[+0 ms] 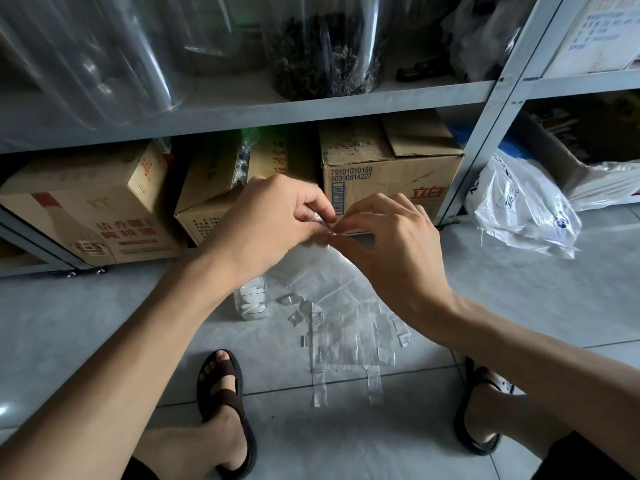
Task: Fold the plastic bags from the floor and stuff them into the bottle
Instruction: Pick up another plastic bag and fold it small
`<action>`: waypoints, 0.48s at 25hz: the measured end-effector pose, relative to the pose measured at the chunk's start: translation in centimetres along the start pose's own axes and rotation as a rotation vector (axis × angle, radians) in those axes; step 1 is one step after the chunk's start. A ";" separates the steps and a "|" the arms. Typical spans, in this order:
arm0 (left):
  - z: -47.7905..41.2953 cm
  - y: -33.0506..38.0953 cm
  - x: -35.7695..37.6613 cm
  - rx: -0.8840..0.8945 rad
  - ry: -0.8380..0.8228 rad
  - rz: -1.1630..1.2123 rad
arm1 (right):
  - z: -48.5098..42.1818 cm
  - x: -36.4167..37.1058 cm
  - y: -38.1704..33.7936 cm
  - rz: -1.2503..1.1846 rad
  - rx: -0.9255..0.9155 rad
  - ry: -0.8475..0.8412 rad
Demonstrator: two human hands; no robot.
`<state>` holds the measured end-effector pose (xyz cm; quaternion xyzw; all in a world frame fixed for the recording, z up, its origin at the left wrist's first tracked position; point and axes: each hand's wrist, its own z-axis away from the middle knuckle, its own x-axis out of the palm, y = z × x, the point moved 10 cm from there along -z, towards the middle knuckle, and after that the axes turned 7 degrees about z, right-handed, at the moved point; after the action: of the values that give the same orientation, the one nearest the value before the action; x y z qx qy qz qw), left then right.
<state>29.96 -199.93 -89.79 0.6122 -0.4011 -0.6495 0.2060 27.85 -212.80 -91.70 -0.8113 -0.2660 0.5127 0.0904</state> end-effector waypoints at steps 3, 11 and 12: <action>-0.1 -0.2 0.2 0.008 0.001 0.001 | 0.0 0.1 0.1 0.033 -0.013 0.009; 0.0 0.8 0.2 0.118 0.034 -0.123 | 0.0 0.1 0.4 0.060 -0.016 0.003; 0.1 1.1 0.1 0.145 0.044 -0.159 | 0.1 0.1 0.5 0.060 -0.014 0.001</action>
<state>29.59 -200.59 -89.02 0.6695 -0.3927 -0.6195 0.1175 28.00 -213.13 -92.03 -0.8197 -0.2452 0.5131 0.0696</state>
